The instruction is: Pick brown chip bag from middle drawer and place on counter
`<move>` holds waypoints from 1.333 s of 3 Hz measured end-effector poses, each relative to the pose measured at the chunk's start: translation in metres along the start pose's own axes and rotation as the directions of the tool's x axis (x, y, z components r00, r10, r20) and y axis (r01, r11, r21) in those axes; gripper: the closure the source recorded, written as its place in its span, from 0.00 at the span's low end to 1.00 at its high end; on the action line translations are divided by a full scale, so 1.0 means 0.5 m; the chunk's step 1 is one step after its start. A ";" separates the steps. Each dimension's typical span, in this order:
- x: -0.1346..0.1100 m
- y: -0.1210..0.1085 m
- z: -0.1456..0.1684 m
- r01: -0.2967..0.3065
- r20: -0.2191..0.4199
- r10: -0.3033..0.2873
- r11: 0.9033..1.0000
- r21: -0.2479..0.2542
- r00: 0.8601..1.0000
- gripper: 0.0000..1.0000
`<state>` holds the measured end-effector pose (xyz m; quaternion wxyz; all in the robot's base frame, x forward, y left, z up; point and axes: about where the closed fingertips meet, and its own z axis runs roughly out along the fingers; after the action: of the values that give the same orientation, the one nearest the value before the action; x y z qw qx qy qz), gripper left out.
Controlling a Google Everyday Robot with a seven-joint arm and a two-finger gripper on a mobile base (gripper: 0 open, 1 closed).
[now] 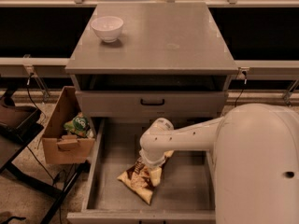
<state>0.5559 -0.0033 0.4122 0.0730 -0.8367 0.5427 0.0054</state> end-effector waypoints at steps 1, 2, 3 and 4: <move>-0.006 -0.008 0.001 -0.013 0.010 0.012 1.000 0.027 1.000 0.42; -0.006 -0.008 0.001 -0.013 0.010 0.012 1.000 0.027 1.000 0.66; -0.006 -0.008 0.001 -0.013 0.010 0.012 1.000 0.027 1.000 0.89; -0.006 -0.008 0.001 -0.013 0.010 0.012 1.000 0.027 1.000 1.00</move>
Offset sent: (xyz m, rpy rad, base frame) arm 0.0023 0.0045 0.0001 0.0207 -0.0188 -0.0136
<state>0.5582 0.0011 0.4122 0.0868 -0.8322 0.5476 0.0027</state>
